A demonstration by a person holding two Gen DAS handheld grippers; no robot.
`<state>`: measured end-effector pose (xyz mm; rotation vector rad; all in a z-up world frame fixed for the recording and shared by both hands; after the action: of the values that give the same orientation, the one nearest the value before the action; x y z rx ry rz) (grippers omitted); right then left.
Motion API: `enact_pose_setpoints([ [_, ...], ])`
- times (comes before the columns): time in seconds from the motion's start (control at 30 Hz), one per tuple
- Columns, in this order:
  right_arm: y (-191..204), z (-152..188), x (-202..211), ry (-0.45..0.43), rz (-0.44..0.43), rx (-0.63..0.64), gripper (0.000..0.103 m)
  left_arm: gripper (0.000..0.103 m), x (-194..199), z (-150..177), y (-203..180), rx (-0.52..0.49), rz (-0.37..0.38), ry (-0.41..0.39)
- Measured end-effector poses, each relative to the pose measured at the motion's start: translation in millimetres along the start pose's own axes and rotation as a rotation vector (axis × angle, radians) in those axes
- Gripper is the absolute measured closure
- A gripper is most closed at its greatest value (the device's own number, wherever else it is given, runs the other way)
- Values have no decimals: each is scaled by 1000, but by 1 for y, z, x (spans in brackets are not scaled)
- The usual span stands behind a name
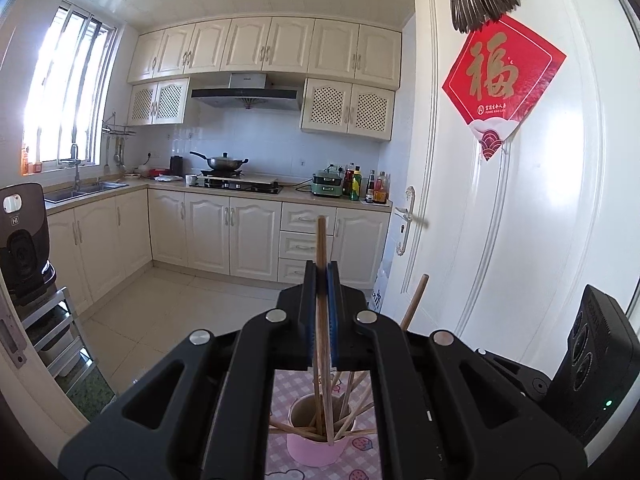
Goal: Organize utensils
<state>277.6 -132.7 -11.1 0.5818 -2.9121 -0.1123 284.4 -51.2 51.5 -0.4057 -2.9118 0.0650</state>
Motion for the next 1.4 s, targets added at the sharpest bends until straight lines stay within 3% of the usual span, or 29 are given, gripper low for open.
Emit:
enact_pose_setpoints([
  [0.23, -2, 1, -3, 13, -5, -8, 98, 98, -9, -6, 2, 25, -12, -23],
  [0.77, -1, 21, -3, 84, -20, -9, 98, 98, -22, 58, -2, -4, 5, 111],
  [1.07, 2, 40, -7, 196, -33, 5, 96, 97, -18, 84, 1, -31, 5, 184],
  [1.23, 2, 45, -5, 210, -24, -2, 96, 96, -20, 94, 6, -6, 5, 248],
  [1.3, 2, 44, -2, 210, -22, -5, 96, 86, -18, 97, 8, -4, 3, 257],
  [1.37, 3, 43, 1, 208, -21, -2, 96, 43, -13, 97, 11, 7, -11, 245],
  [1.4, 3, 43, 4, 207, -23, -5, 95, 42, -8, 96, 12, 14, -14, 221],
])
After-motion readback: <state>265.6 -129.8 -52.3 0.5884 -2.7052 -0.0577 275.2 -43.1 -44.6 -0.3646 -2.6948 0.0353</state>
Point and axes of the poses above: each gripper's, at about its wrist camera, not at the fingertips, and x roughly against the way its jaws point, y to its left, z to its underside, the point moved 7 cm from there along -x, roughly the way its jaws point, and after that the axes turned 2 degrees about -x, right-handed, at the moved point
